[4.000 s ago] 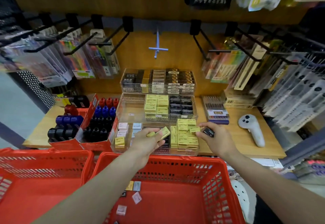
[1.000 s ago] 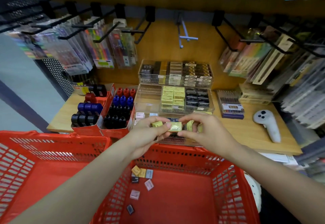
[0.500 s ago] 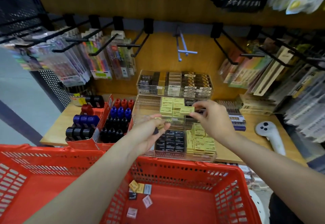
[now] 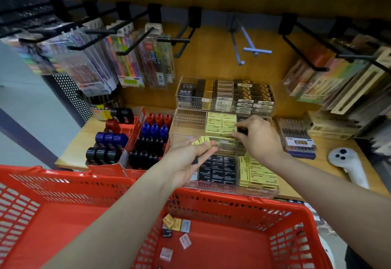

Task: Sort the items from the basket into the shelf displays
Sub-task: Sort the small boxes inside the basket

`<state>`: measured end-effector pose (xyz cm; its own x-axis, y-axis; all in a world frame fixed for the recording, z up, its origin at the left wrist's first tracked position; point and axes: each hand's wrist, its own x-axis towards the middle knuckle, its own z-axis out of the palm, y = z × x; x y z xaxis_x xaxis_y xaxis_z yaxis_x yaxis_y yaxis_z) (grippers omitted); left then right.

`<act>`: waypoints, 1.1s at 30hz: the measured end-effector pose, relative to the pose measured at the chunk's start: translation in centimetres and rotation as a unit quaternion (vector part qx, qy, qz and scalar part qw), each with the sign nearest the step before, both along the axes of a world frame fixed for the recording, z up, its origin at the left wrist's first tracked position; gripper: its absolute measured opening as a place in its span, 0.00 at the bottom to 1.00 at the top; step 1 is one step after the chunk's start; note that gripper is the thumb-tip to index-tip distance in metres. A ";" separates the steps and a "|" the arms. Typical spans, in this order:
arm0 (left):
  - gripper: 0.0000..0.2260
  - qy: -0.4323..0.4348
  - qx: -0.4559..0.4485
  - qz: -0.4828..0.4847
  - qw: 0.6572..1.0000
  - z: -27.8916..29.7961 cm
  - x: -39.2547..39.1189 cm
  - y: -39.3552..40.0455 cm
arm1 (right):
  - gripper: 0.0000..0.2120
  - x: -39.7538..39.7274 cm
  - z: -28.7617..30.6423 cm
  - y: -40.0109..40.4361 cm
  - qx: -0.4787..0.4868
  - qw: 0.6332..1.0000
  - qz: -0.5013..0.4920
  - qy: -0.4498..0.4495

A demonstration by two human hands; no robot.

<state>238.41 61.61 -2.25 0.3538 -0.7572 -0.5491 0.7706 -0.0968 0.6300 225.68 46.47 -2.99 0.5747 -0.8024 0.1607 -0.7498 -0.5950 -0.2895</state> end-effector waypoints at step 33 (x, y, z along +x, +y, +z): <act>0.07 -0.146 0.037 -0.194 0.969 1.0 -7.9 -1.1 | 0.06 -11.0 3.7 6.4 0.454 0.844 -0.073 -0.276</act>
